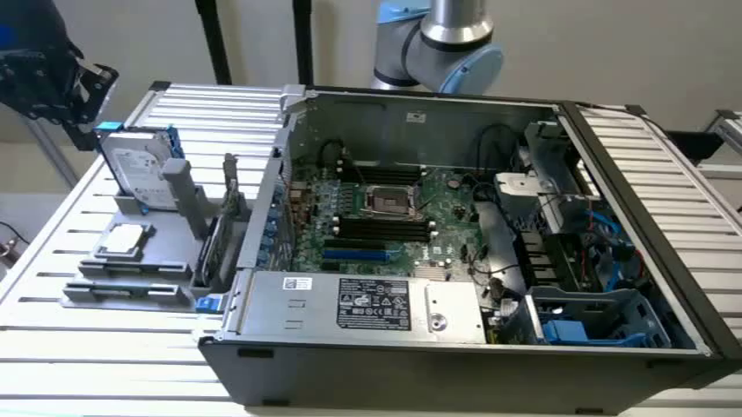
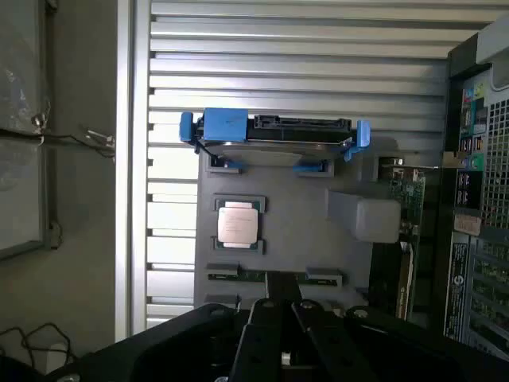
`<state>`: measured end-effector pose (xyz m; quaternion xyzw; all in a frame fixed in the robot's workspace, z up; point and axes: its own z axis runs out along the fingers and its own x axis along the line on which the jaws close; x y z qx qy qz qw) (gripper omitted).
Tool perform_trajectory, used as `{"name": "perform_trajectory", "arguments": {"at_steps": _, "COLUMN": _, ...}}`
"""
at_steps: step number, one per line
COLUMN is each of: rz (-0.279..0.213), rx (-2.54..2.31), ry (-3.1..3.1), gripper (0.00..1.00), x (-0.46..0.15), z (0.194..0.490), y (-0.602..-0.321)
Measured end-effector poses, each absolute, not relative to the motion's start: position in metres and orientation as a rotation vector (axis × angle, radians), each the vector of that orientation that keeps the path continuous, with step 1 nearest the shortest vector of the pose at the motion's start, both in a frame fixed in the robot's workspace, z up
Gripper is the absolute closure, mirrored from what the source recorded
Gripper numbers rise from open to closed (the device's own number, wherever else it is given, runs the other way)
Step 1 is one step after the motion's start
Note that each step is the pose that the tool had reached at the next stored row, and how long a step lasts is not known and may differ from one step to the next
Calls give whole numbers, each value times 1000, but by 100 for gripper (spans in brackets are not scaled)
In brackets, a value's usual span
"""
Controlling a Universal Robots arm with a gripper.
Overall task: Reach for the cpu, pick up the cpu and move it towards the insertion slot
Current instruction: 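Pick up the cpu and move it towards the insertion slot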
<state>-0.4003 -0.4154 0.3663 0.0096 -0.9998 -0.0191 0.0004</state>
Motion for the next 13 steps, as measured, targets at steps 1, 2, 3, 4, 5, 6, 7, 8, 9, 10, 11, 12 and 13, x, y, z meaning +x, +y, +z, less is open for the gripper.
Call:
{"name": "perform_trajectory", "arguments": {"at_steps": 1, "rz": -60, "rx": 30, "ry": -3140, "gripper": 89, "x": -400, "z": 366, "y": -415}}
{"name": "perform_trajectory", "arguments": {"at_steps": 2, "rz": -60, "rx": 30, "ry": -3140, "gripper": 89, "x": -400, "z": 366, "y": -415}}
{"name": "perform_trajectory", "arguments": {"at_steps": 3, "rz": -60, "rx": 30, "ry": -3140, "gripper": 89, "x": -400, "z": 366, "y": -415}}
{"name": "perform_trajectory", "arguments": {"at_steps": 4, "rz": -60, "rx": 30, "ry": -3140, "gripper": 89, "x": -400, "z": 366, "y": -415}}
{"name": "perform_trajectory", "arguments": {"at_steps": 5, "rz": -60, "rx": 30, "ry": -3140, "gripper": 89, "x": -400, "z": 366, "y": -415}}
{"name": "perform_trajectory", "arguments": {"at_steps": 6, "rz": -60, "rx": 30, "ry": -3140, "gripper": 89, "x": -400, "z": 366, "y": -415}}
{"name": "perform_trajectory", "arguments": {"at_steps": 7, "rz": -60, "rx": 30, "ry": -3140, "gripper": 89, "x": -400, "z": 366, "y": -415}}
{"name": "perform_trajectory", "arguments": {"at_steps": 8, "rz": -60, "rx": 30, "ry": -3140, "gripper": 89, "x": -400, "z": 366, "y": -415}}
{"name": "perform_trajectory", "arguments": {"at_steps": 9, "rz": -60, "rx": 30, "ry": -3140, "gripper": 89, "x": -400, "z": 366, "y": -415}}
{"name": "perform_trajectory", "arguments": {"at_steps": 10, "rz": -60, "rx": 30, "ry": -3140, "gripper": 89, "x": -400, "z": 366, "y": -415}}
{"name": "perform_trajectory", "arguments": {"at_steps": 11, "rz": -60, "rx": 30, "ry": -3140, "gripper": 89, "x": -400, "z": 366, "y": -415}}
{"name": "perform_trajectory", "arguments": {"at_steps": 12, "rz": -60, "rx": 30, "ry": -3140, "gripper": 89, "x": -400, "z": 366, "y": -415}}
{"name": "perform_trajectory", "arguments": {"at_steps": 13, "rz": -60, "rx": 30, "ry": -3140, "gripper": 89, "x": -401, "z": 366, "y": -415}}
